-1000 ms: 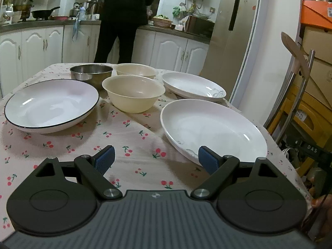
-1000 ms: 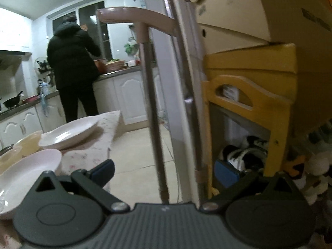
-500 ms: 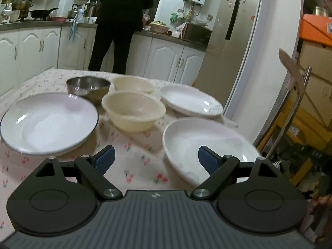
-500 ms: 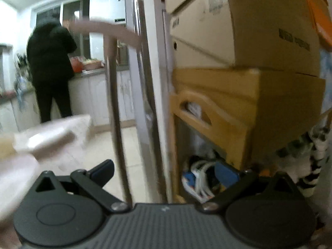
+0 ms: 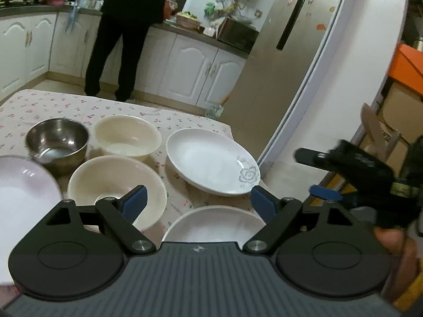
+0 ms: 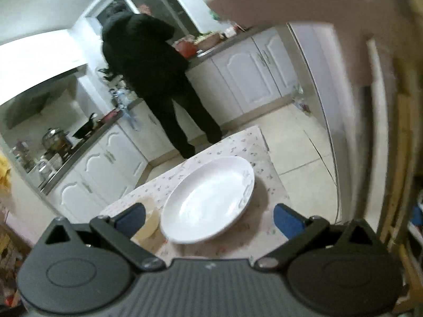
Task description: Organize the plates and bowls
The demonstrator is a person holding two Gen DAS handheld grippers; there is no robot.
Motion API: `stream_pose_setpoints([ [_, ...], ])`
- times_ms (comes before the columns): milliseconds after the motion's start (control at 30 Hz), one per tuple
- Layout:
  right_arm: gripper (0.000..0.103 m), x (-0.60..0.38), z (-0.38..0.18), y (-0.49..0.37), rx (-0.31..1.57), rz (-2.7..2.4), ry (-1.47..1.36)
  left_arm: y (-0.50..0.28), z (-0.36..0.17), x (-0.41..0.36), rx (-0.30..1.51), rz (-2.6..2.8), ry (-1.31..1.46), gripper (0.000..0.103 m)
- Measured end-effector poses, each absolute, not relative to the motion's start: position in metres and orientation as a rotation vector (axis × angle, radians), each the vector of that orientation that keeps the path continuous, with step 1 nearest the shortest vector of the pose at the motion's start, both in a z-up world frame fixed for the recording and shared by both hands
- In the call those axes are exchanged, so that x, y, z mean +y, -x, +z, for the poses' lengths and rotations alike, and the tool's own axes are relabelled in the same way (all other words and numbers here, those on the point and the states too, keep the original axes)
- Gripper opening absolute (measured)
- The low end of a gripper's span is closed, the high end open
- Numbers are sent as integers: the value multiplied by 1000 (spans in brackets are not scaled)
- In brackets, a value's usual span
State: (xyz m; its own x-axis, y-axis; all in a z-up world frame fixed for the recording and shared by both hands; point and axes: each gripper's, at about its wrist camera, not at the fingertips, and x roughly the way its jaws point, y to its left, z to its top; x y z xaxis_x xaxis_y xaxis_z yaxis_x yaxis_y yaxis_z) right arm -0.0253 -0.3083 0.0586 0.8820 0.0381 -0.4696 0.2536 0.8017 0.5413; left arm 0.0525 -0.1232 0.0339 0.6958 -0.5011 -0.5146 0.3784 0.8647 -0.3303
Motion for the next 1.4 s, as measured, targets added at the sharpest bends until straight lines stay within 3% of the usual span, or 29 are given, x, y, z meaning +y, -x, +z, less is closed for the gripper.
stream_pose_setpoints([
  [100,100,-319,46,3,483,-155,-663,-75,33,-133,656,-495,185,96],
  [233,82,-331,25,-15,490,-149,-741,-108,34,-149,670,-497,144,87],
  [433,79,-343,11,-31,519,-157,-767,-158,33,-176,665,-518,79,81],
  [600,79,-343,6,-33,542,-125,-788,-202,25,-192,693,-511,52,74],
  [933,80,-343,4,-47,570,-119,-745,-253,2,-207,750,-486,-41,73],
  [1167,88,-341,7,-53,568,-60,-722,-264,-9,-215,792,-511,-79,74],
  [1400,90,-342,5,-56,568,-5,-758,-272,-17,-213,843,-535,-37,75],
])
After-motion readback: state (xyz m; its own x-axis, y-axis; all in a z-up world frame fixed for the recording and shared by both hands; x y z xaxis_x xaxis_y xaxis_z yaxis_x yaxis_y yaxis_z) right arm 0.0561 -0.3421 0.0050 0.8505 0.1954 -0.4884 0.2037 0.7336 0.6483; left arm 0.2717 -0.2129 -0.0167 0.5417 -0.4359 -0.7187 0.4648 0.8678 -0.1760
